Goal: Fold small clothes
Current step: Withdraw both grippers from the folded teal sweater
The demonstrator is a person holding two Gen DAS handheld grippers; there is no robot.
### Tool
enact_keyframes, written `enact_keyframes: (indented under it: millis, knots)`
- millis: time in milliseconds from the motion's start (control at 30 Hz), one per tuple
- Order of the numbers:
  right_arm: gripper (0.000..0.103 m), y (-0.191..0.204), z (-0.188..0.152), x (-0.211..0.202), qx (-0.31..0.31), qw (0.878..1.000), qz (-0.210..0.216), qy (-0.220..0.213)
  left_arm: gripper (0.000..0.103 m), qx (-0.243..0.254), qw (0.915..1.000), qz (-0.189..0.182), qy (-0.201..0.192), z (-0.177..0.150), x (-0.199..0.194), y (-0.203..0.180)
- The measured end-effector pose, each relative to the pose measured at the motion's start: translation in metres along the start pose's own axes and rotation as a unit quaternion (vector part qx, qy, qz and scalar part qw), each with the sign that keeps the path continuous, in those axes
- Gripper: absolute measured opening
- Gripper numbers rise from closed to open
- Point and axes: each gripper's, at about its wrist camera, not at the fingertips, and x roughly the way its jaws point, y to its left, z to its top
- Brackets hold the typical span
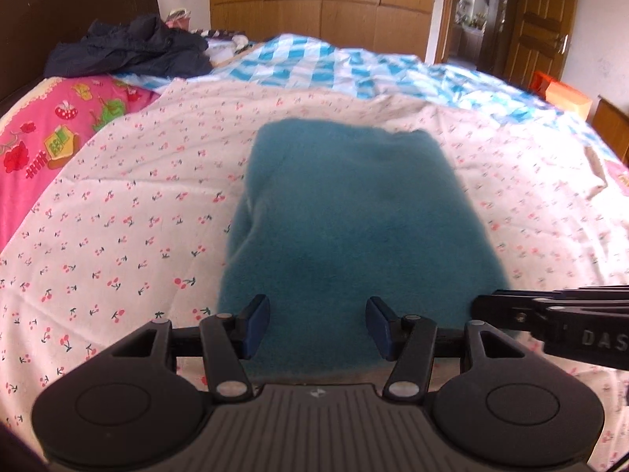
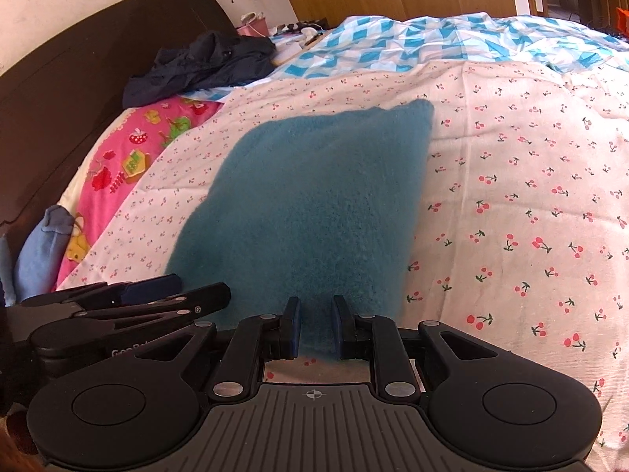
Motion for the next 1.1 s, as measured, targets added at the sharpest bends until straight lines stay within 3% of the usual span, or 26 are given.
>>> enact_keyframes:
  millis: [233, 500, 667, 767, 833, 967, 1100]
  knots:
    - [0.016, 0.0, -0.001, 0.006, -0.002, 1.0, -0.008, 0.012, 0.061, 0.011, 0.9999, -0.005, 0.005, -0.005, 0.009, 0.001]
    - [0.019, 0.008, 0.04, -0.014, -0.023, 0.999, -0.008, -0.037, 0.06, 0.003, 0.9996, -0.014, -0.023, 0.018, -0.008, 0.017]
    - [0.019, -0.002, 0.07, 0.011, -0.013, 0.998, -0.028, -0.045, 0.061, 0.015, 0.9996, 0.009, -0.022, 0.048, 0.02, 0.026]
    - [0.019, -0.006, 0.083, 0.033, -0.008, 0.998, -0.035, -0.047, 0.061, 0.01, 0.9997, 0.001, -0.022, 0.064, 0.037, 0.032]
    - [0.019, -0.013, 0.087, 0.051, 0.016, 0.999, -0.041, -0.03, 0.061, 0.027, 0.9994, 0.01, -0.021, 0.071, 0.048, 0.03]
    - [0.019, -0.02, 0.079, 0.062, 0.035, 0.998, -0.032, -0.032, 0.073, 0.05, 0.9986, 0.013, -0.004, 0.075, 0.077, 0.032]
    - [0.019, -0.026, 0.084, 0.055, 0.065, 0.997, -0.02, -0.024, 0.076, 0.04, 0.9992, 0.003, -0.002, 0.078, 0.074, 0.039]
